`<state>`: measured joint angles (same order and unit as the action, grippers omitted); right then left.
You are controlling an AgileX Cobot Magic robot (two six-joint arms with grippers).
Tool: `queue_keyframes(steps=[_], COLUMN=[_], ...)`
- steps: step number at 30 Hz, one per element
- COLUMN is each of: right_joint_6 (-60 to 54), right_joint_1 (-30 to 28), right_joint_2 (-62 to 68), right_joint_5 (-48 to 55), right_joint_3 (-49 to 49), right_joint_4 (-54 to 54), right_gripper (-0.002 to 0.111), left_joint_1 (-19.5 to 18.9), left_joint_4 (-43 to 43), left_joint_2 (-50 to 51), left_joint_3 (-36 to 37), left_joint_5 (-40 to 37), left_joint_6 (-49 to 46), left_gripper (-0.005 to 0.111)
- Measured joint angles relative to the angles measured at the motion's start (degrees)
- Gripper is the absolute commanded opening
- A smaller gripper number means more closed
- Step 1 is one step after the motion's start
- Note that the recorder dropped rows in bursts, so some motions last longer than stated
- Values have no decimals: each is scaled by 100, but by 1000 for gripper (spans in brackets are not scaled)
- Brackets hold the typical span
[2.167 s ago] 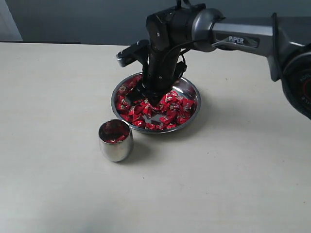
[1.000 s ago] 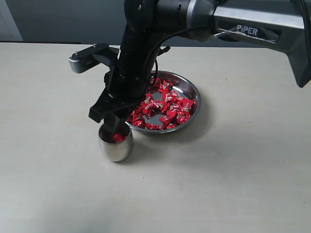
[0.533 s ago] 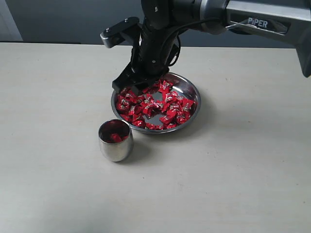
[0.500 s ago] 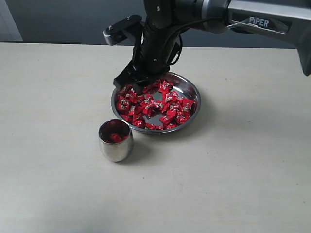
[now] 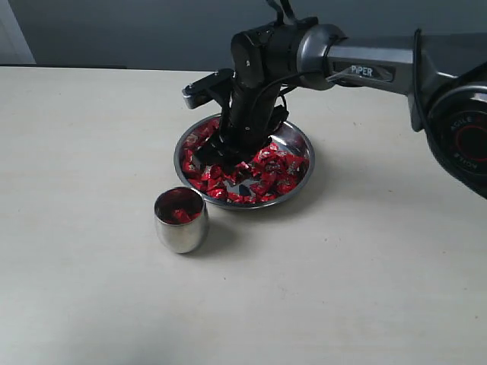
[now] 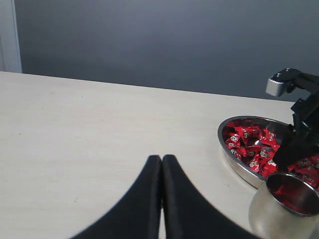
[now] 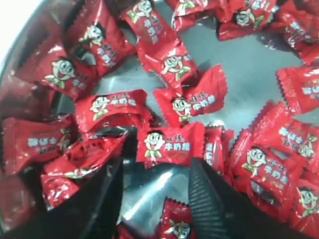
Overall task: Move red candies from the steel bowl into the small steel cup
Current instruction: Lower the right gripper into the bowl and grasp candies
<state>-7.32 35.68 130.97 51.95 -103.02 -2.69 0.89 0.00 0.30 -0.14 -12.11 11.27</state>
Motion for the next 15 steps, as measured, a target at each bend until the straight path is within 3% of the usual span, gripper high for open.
queue_keyframes(steps=[5, 9, 15], right_joint_6=[0, 0, 0], right_joint_1=[0, 0, 0], right_joint_2=[189, 254, 240], right_joint_5=[-195, -206, -233], right_joint_3=[0, 0, 0], right_joint_4=[46, 58, 58], right_gripper=[39, 1, -1], left_joint_1=[0, 0, 0], left_joint_4=[0, 0, 0], left_joint_2=[0, 0, 0], left_joint_3=[0, 0, 0], left_joint_5=[0, 0, 0], left_joint_6=[0, 0, 0], left_gripper=[0, 0, 0])
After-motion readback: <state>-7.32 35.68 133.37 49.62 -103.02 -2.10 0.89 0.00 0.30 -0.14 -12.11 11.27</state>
